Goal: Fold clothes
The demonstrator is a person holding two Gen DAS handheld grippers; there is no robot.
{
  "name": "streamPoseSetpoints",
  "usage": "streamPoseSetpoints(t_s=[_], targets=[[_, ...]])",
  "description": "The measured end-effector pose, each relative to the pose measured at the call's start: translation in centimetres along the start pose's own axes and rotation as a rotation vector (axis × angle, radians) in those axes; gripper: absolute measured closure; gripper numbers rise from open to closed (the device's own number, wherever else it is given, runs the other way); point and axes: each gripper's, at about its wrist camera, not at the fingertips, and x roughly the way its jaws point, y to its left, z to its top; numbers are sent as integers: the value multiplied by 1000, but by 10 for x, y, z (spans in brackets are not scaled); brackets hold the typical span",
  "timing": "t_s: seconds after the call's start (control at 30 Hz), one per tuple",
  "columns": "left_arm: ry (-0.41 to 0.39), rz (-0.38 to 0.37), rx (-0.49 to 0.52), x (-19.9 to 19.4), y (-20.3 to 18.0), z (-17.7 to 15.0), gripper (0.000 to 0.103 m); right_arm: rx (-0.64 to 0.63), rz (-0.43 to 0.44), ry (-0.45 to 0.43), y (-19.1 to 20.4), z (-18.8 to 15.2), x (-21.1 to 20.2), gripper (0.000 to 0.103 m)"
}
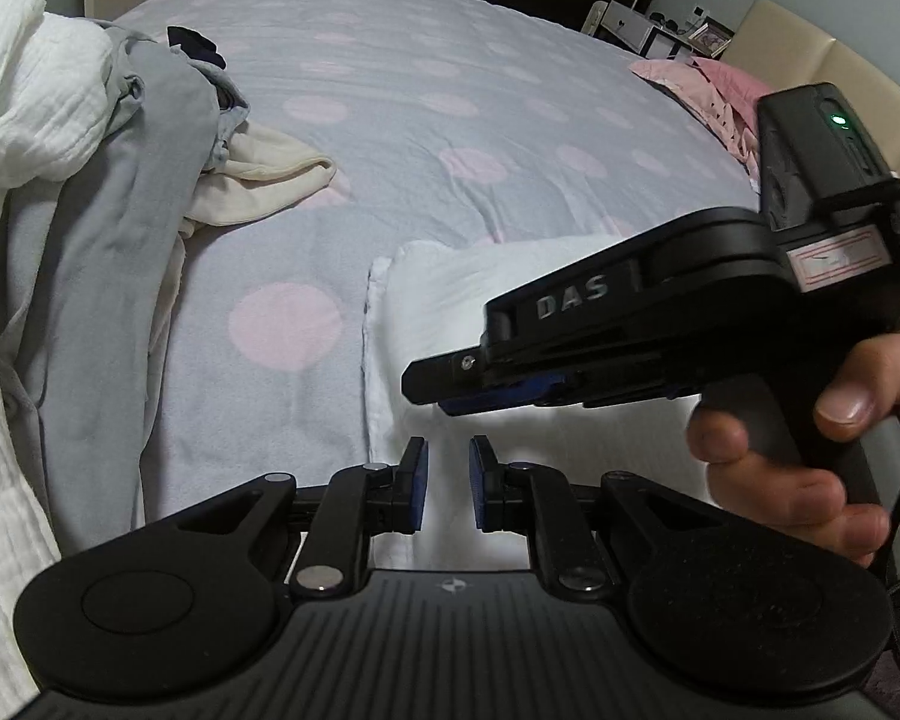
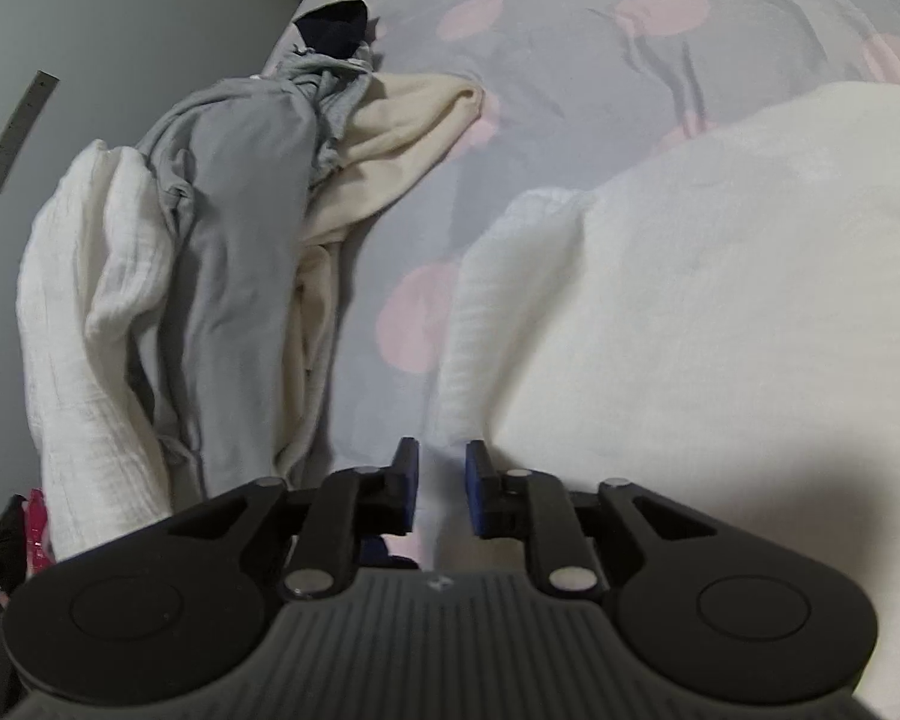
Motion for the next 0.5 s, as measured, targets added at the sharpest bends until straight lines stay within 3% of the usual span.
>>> streamPoseSetpoints(t_s=[0.2,0.33,0.5], targets=[[12,-30,-33,-5,3,-4,91,-51,-27,-60,0,-3,-39,72],[56,-79,-64,-5,5,-13,76,-65,-91,-96,-11,-7,-70,70],[117,-91,-55,-7,1,-30,75,-97,-161,-102,-27,-22,-99,70]])
